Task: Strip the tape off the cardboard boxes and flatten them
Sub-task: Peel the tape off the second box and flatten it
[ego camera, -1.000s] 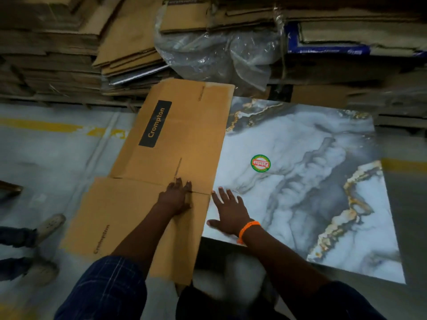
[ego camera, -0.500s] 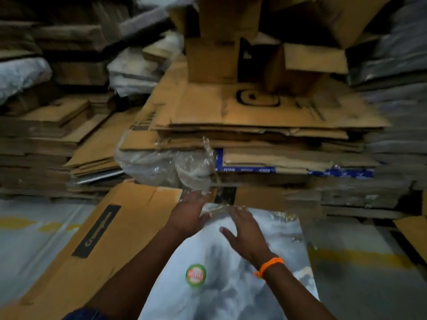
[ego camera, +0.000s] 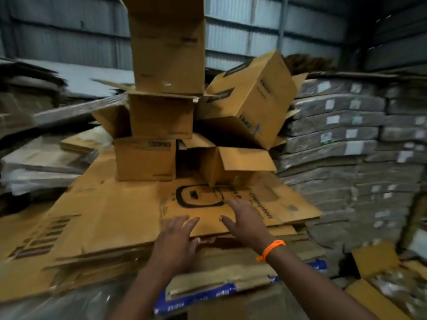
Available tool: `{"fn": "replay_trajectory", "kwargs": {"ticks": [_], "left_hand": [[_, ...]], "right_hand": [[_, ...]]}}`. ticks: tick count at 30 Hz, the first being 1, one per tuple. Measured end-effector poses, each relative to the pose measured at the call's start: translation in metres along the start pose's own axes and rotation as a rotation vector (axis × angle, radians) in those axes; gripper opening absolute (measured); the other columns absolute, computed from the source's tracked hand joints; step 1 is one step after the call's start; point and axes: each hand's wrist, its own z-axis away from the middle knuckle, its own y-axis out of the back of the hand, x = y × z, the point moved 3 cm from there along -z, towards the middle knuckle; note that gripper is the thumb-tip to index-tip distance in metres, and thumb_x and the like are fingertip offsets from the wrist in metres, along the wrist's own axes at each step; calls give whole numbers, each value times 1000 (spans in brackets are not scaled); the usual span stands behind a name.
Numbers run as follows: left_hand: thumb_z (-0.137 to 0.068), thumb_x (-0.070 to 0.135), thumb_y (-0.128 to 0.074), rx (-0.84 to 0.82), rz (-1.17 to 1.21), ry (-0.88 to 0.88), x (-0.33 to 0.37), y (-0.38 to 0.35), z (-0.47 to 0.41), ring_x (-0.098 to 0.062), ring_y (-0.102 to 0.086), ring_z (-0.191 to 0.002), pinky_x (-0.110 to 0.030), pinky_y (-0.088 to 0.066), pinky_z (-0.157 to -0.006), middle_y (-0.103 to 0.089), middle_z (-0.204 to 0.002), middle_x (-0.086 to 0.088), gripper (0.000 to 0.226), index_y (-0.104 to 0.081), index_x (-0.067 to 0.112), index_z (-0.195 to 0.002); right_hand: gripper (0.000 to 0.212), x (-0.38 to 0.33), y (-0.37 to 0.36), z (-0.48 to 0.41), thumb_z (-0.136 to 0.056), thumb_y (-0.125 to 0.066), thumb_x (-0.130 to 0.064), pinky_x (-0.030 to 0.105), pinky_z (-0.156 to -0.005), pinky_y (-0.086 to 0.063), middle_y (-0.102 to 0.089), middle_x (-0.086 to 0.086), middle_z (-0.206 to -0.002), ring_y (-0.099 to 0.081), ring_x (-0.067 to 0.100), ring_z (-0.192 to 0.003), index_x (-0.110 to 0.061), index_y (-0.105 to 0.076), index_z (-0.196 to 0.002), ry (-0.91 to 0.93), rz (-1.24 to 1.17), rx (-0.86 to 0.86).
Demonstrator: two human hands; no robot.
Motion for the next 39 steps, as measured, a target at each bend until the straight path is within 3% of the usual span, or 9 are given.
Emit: {"fn": "replay_trajectory", "kwargs": {"ticks": [8,12,18,22,25,27,29,34,39], "left_hand": [[-101,46,-52,35,-21,-2,27,-47,-48,-14,-24,-148,-33,-38,-114,-33,-159,8,60,-29,37,-157],[-102,45,-52,120,-71,-2,87,-69,-81,-13,-28,-146,-32,-41,-111,-36,-155,10,58,-33,35,-156],[-101,49,-50,131,-127,96,190,-120,-107,-6,-25,-145,-28,-37,-113,-34,-155,17,57,-30,40,-155],[-101,46,-51,127,-228,28,291,-107,-186,-11,-33,-141,-31,-40,-110,-40,-150,10,55,-35,35,-153],[-101,46,-50,265,-291,-39,356,-74,-258,-12,-38,-137,-32,-43,-103,-47,-146,9,53,-39,32,-151],[-101,48,-50,326,-271,-53,381,-52,-286,-12,-40,-136,-32,-46,-99,-49,-145,10,52,-40,33,-150],[-101,49,-50,325,-302,-61,392,-37,-294,-13,-38,-138,-33,-46,-101,-49,-146,9,54,-39,33,-151],[-101,47,-53,315,-377,59,364,-2,-301,-16,-34,-142,-35,-46,-107,-45,-149,6,59,-36,30,-154],[-101,44,-53,329,-417,115,337,24,-351,-18,-35,-140,-37,-45,-106,-45,-148,4,59,-34,28,-154]], "right_hand": [[36,94,32,-41,-90,-68,-36,33,-89,-47,-69,1,-112,-59,23,-107,-21,-65,-122,-17,23,96],[31,149,35,-53,-91,-64,-40,36,-90,-52,-70,-2,-109,-56,19,-108,-23,-67,-117,123,10,106],[19,259,38,-55,-93,-62,-38,30,-86,-50,-69,-13,-100,-55,8,-97,-28,-70,-106,275,-267,118],[22,342,107,-46,-93,-61,-39,26,-85,-46,-67,-14,-102,-53,8,-99,-29,-68,-111,369,-169,25],[31,396,179,-82,-89,-54,-47,32,-79,-47,-68,-5,-95,-54,17,-99,-25,-69,-105,371,-47,91],[22,413,218,-110,-90,-64,-38,32,-76,-48,-70,-2,-89,-58,20,-93,-21,-72,-102,312,-97,174],[16,415,241,-133,-89,-72,-30,32,-74,-51,-73,0,-87,-64,19,-88,-19,-73,-101,282,-212,257],[34,396,244,-190,-90,-71,-41,15,-60,-42,-73,-1,-93,-67,12,-83,-19,-69,-115,241,-298,246],[44,393,251,-265,-89,-71,-46,18,-64,-48,-73,4,-102,-67,14,-86,-13,-68,-118,277,-251,270]]}}
